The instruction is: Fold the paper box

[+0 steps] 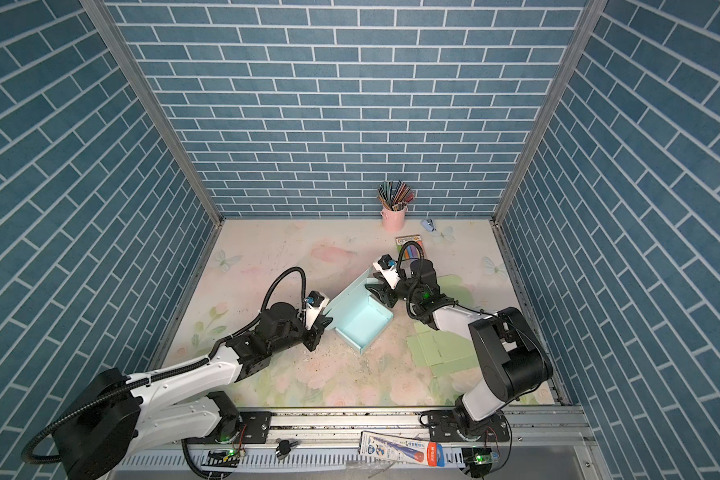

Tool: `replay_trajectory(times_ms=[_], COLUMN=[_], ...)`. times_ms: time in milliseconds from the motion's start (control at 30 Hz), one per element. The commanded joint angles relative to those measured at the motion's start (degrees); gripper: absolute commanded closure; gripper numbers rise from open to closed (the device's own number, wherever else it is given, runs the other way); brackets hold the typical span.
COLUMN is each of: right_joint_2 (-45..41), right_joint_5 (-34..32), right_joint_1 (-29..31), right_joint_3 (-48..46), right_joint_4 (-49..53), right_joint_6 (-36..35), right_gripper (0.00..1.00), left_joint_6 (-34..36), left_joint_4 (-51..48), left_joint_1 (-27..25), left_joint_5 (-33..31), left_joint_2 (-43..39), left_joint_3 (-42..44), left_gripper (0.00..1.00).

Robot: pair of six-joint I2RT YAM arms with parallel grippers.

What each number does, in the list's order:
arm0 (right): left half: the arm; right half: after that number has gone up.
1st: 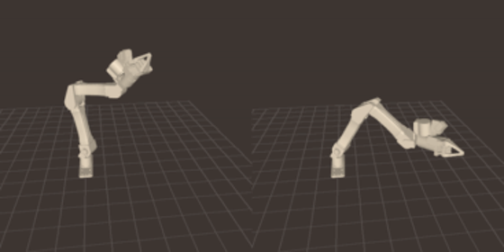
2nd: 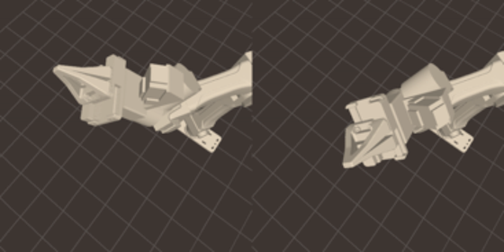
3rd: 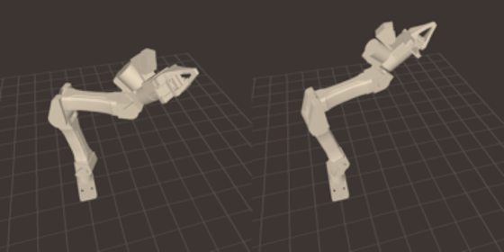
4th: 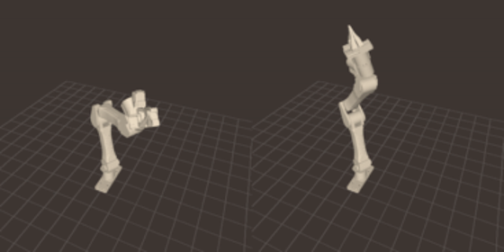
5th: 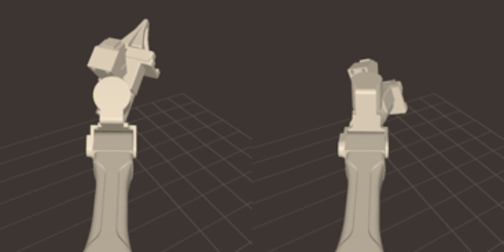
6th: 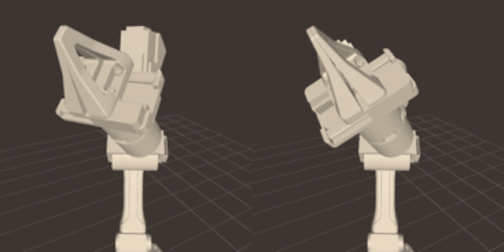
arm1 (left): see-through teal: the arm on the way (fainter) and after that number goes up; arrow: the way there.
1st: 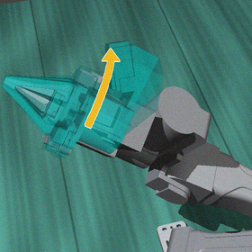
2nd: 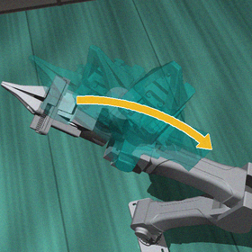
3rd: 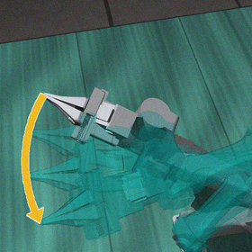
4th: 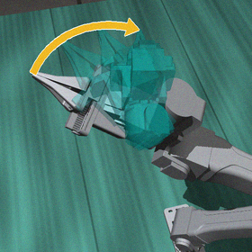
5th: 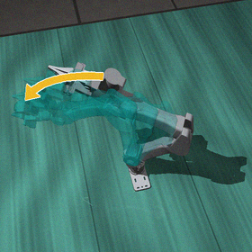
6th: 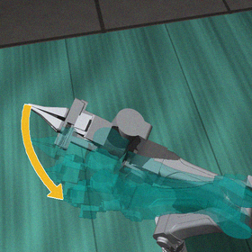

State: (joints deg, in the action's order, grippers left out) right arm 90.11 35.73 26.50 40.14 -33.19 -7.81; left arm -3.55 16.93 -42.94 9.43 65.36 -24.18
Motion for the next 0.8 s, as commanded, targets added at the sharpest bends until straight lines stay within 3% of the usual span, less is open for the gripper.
replay_trajectory(times_ms=[0, 133, 367, 767], right_joint_2=[-0.46, -0.37, 0.32, 0.56], right_joint_5=[1.05, 1.35, 4.1, 6.65], right_joint_1=[0.13, 0.13, 0.13, 0.21], right_joint_3=[1.16, 1.17, 2.2, 3.38], right_joint_4=[3.61, 3.53, 5.15, 6.99], right_joint_6=[-1.59, -1.51, -1.8, -2.46], right_gripper=[0.52, 0.52, 0.66, 0.81], left_joint_6=[1.09, 1.19, 1.18, 1.1], left_joint_4=[-0.48, -0.52, -0.4, -0.27], left_joint_1=[-0.39, -0.39, -0.39, -0.41], left_joint_5=[-0.24, -0.2, -0.43, -1.44], left_joint_2=[-0.73, -0.76, -1.26, -1.62], left_joint_3=[-1.36, -1.27, -0.88, -0.88], left_gripper=[0.99, 0.99, 0.99, 0.99])
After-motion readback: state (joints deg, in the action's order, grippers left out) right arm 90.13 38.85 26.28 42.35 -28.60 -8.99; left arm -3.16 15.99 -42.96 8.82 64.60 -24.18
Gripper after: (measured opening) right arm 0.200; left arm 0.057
